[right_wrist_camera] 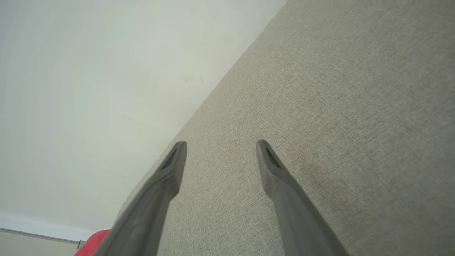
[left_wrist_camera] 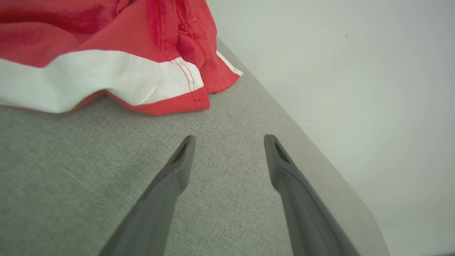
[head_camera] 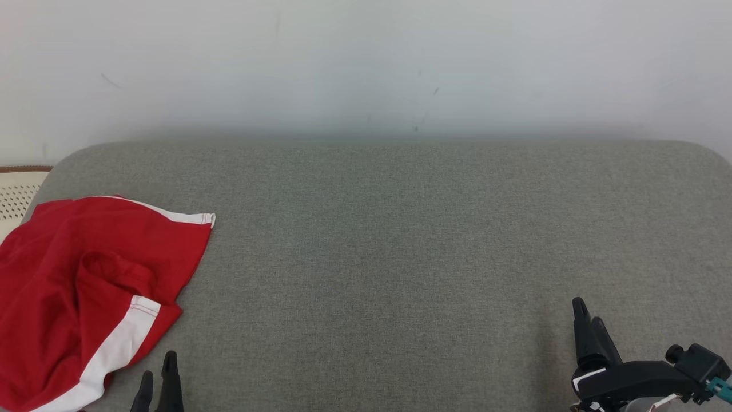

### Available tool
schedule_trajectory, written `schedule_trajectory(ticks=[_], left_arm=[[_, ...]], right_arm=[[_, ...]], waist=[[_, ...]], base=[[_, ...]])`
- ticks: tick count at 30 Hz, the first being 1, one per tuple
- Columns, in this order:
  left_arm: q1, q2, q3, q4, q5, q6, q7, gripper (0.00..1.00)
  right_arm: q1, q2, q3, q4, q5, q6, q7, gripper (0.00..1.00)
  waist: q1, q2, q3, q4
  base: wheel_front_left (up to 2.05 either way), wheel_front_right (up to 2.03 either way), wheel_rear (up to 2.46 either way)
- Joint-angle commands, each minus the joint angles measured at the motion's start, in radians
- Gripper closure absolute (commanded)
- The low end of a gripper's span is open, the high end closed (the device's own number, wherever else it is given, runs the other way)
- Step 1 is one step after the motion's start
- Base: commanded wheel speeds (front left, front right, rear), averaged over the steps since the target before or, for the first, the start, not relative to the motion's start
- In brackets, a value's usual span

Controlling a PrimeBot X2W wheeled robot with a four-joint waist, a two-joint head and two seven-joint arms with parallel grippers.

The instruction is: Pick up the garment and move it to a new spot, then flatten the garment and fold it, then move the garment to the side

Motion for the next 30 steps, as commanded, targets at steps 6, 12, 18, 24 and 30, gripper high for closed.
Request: schedule_trajectory(ticks=[6,12,18,24,30], left_arm=[[0.014,0.007,0.01,-0.011,0.099,0.0,-0.03,0.0],[0.021,0.002,0.013,-0.009,0.158,-0.005,-0.044,0.0],[0.027,-0.002,0.014,-0.009,0.229,-0.005,-0.06,0.0],[0.032,-0.003,0.011,-0.014,0.3,-0.007,-0.075,0.0],[0.036,-0.003,0.006,-0.014,0.369,-0.009,-0.091,0.0]], right_arm=[[-0.003,-0.015,0.025,-0.03,-0.093,0.0,-0.03,0.0],[0.003,-0.016,0.033,-0.033,-0.143,0.0,-0.045,0.0],[0.001,-0.019,0.048,-0.03,-0.208,0.0,-0.063,0.0],[-0.006,-0.02,0.061,-0.028,-0.272,0.0,-0.08,0.0],[-0.011,-0.018,0.06,-0.031,-0.336,0.0,-0.096,0.0]], waist=[[-0.0001,0.0,-0.002,-0.004],[-0.0001,0.0,-0.002,-0.005],[-0.0001,0.0,-0.003,-0.004],[-0.0001,0.0,-0.001,-0.007],[-0.0002,0.0,0.001,-0.009]], base=[[0.0,0.0,0.0],[0.0,0.0,0.0],[0.0,0.0,0.0],[0.0,0.0,0.0],[0.0,0.0,0.0]])
